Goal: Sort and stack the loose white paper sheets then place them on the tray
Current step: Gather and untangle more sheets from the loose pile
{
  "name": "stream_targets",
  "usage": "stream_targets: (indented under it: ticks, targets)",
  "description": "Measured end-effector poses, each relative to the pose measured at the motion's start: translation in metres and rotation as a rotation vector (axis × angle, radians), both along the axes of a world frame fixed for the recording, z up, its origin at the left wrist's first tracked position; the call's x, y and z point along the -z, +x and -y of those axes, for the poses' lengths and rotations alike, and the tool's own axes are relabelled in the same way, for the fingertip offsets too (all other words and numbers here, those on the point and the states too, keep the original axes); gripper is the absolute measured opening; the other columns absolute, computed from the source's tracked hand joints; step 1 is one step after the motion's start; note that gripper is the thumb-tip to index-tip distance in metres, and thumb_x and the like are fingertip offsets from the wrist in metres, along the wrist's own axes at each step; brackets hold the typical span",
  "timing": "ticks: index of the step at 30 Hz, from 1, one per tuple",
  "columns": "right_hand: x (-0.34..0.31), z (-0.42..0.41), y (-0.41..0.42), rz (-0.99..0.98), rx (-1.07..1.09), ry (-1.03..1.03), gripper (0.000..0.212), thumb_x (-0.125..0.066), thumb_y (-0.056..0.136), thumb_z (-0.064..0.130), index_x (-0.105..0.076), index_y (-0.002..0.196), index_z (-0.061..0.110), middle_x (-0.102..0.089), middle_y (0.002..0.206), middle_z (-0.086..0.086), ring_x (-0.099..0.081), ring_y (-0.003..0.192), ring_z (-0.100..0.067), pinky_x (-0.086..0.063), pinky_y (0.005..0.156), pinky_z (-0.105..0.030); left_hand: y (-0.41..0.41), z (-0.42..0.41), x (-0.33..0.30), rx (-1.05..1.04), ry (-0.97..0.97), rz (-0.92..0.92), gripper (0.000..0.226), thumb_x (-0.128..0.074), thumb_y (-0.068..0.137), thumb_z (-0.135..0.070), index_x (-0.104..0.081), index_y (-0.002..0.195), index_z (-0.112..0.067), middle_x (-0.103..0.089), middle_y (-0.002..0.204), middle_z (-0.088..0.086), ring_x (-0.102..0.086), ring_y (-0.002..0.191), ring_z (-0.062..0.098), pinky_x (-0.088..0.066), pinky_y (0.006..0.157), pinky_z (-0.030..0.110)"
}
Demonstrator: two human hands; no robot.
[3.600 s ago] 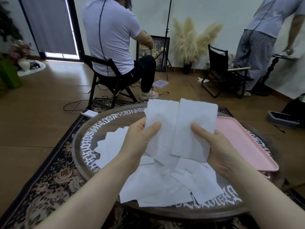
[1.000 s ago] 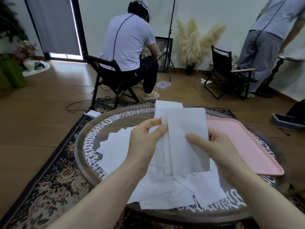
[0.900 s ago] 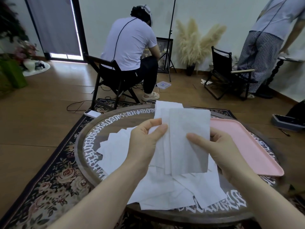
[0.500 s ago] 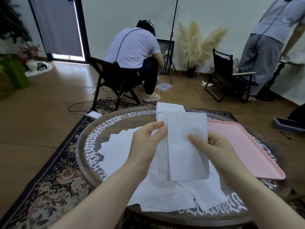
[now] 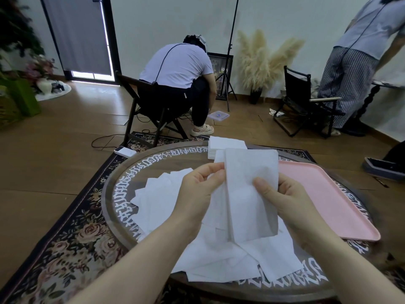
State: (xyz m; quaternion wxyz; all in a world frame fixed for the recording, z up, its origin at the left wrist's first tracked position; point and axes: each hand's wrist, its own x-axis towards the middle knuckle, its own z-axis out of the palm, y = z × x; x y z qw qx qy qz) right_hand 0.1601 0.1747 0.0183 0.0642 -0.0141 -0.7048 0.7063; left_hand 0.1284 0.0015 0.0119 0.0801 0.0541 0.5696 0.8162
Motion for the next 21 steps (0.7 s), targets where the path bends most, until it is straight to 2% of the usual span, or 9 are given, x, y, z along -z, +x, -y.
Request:
stream_targets:
  ticks: [4,8,10,12,13,16,18,21]
  targets:
    - [0.0003,0.0003,-0.0003,-0.01,0.005,0.003,0.034,-0.065,0.079,0.029,-0.071,0.107,0.011,-0.077,0.1,-0.003,-0.073,0.091,-0.019,-0.059,0.07,-0.024,0.0005,-0.0004,-0.0008,0.005,0.003,-0.004,0.012,-0.064,0.091,-0.014,-0.074,0.098,-0.015,-0.077,0.096,0.008,-0.071,0.084,0.019,-0.055,0.078,0.032]
    - [0.0008,0.0007,-0.0003,-0.024,0.004,0.01,0.03,-0.065,0.08,0.027,-0.071,0.104,0.01,-0.077,0.097,-0.004,-0.073,0.085,-0.015,-0.058,0.066,-0.021,0.0001,-0.0001,-0.001,0.013,0.027,0.019,0.012,-0.065,0.091,-0.016,-0.076,0.089,-0.019,-0.077,0.091,0.004,-0.071,0.078,0.015,-0.054,0.07,0.027]
    - [0.0014,0.0006,0.0001,-0.023,0.005,0.009,0.028,-0.065,0.081,0.025,-0.071,0.103,0.009,-0.077,0.097,-0.005,-0.073,0.084,-0.016,-0.058,0.066,-0.022,0.0004,-0.0004,-0.0018,0.016,0.043,0.015,0.01,-0.069,0.087,-0.025,-0.077,0.087,-0.019,-0.077,0.092,0.004,-0.071,0.08,0.015,-0.054,0.075,0.029]
    - [0.0022,0.0003,0.0003,-0.021,-0.001,0.016,0.026,-0.065,0.084,0.023,-0.071,0.104,0.009,-0.077,0.098,-0.005,-0.074,0.086,-0.018,-0.06,0.069,-0.024,0.0015,-0.0008,-0.0019,0.012,0.048,-0.001,0.026,-0.076,0.075,-0.031,-0.075,0.095,-0.016,-0.077,0.097,0.005,-0.072,0.087,0.019,-0.056,0.083,0.034]
    - [0.0024,0.0001,0.0003,-0.02,-0.006,0.016,0.026,-0.065,0.084,0.023,-0.071,0.105,0.01,-0.077,0.098,-0.004,-0.074,0.088,-0.019,-0.06,0.07,-0.025,0.0017,-0.0009,-0.0013,0.013,0.057,-0.006,0.031,-0.078,0.071,-0.029,-0.073,0.098,-0.015,-0.077,0.097,0.006,-0.073,0.088,0.02,-0.057,0.081,0.034]
    - [0.0014,0.0004,0.0012,-0.022,-0.025,0.025,0.031,-0.066,0.08,0.025,-0.071,0.107,0.011,-0.077,0.099,-0.004,-0.074,0.091,-0.022,-0.061,0.075,-0.029,0.0022,-0.0016,0.0001,-0.002,0.048,-0.026,0.021,-0.074,0.081,-0.005,-0.071,0.1,-0.014,-0.077,0.091,0.008,-0.074,0.078,0.019,-0.058,0.066,0.027]
    - [-0.0001,0.0018,0.0027,-0.04,-0.023,0.026,0.032,-0.069,0.078,0.027,-0.071,0.107,0.014,-0.077,0.1,-0.002,-0.073,0.092,-0.02,-0.061,0.072,-0.027,0.0017,-0.0007,-0.0006,-0.025,0.036,-0.025,0.021,-0.071,0.083,0.0,-0.072,0.098,-0.015,-0.077,0.089,0.007,-0.074,0.075,0.018,-0.058,0.063,0.026]
    - [-0.0036,0.0,0.002,-0.118,0.072,0.143,0.044,-0.074,0.069,0.038,-0.066,0.111,0.026,-0.073,0.103,0.013,-0.069,0.094,-0.005,-0.056,0.072,-0.018,-0.0018,0.0024,-0.0031,-0.032,0.057,-0.025,0.021,-0.071,0.083,0.0,-0.073,0.093,-0.018,-0.077,0.088,0.007,-0.074,0.074,0.019,-0.058,0.062,0.026]
